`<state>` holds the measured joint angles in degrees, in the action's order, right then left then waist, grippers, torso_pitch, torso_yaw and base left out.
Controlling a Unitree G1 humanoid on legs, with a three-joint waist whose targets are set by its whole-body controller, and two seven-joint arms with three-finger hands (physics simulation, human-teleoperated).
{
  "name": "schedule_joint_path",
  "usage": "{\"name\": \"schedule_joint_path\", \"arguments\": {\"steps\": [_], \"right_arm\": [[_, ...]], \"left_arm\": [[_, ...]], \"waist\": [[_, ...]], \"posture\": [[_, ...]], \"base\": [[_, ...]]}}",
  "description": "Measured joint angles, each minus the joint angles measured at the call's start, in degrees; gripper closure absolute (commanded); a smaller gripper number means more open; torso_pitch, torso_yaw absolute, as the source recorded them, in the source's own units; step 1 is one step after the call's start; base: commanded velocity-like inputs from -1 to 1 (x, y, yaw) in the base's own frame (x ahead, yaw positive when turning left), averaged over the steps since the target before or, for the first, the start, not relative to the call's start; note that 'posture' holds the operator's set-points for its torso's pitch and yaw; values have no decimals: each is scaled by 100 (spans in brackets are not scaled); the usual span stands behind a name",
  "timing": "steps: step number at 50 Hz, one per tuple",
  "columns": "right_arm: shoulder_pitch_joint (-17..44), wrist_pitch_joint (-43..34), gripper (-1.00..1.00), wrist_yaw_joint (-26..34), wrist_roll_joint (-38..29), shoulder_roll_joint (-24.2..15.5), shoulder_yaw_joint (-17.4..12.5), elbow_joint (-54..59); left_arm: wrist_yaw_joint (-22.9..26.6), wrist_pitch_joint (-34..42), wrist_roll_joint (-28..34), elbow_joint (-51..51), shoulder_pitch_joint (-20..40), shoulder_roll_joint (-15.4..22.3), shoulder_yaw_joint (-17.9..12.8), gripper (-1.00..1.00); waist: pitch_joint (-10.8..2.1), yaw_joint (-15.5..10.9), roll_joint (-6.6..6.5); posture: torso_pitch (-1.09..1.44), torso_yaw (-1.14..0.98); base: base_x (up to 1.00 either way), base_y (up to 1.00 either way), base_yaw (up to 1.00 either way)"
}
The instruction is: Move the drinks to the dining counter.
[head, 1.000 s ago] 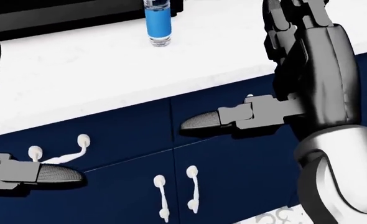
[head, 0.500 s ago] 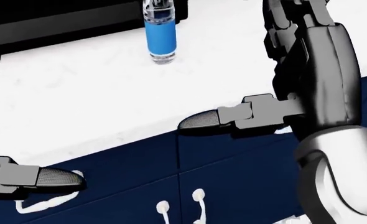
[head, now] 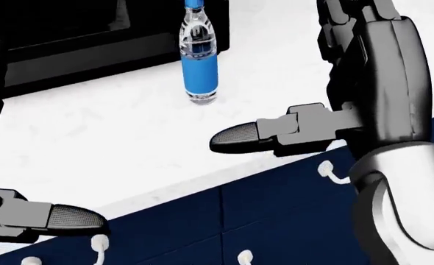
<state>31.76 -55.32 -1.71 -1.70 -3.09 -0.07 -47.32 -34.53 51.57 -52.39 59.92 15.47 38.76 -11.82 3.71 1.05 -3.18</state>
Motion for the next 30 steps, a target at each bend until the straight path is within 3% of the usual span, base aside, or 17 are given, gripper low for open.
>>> {"name": "schedule_joint_path", "arguments": {"steps": [2,5,9,16,20,22,25,30], "right_arm": [[14,62,-100,18,1,21,26,-14],[-114,25,-100,47,15,90,116,61],[-114,-43,-100,52,47,101,53,123],[-68,74,-100,-1,89,93,48,33],[-48,40,-100,-20,84,73,76,79],[-128,15,-100,-32,47,43,20,80],[-136,-29,-100,-55,-22,42,-16,109],[-95,124,-100,-19,-44,55,25,50]], "left_arm": [[13,-15,43,-5,-2,-7,-20,-100],[22,31,81,-85,-83,-34,-20,-100],[29,48,45,-81,-64,12,-28,-100],[6,-30,75,-79,-102,24,-20,-100],[18,-58,99,-77,-89,24,4,-100],[48,-47,83,-39,-140,-49,91,-100],[88,-13,48,-31,-134,-29,128,-100],[101,-55,149,-9,-77,-60,25,-100]], "waist": [[-6,-7,-275],[33,-67,-250],[-24,-67,-49],[-62,-104,187],[-63,-118,474],[29,-74,344],[-36,-89,374],[-31,-52,141]], "posture": [[0,0],[0,0],[0,0],[0,0],[0,0],[0,0],[0,0],[0,0]], "base": [[15,17,0],[15,17,0],[15,12,0],[14,2,0],[24,0,0],[35,0,0],[35,1,0],[36,2,0]]}}
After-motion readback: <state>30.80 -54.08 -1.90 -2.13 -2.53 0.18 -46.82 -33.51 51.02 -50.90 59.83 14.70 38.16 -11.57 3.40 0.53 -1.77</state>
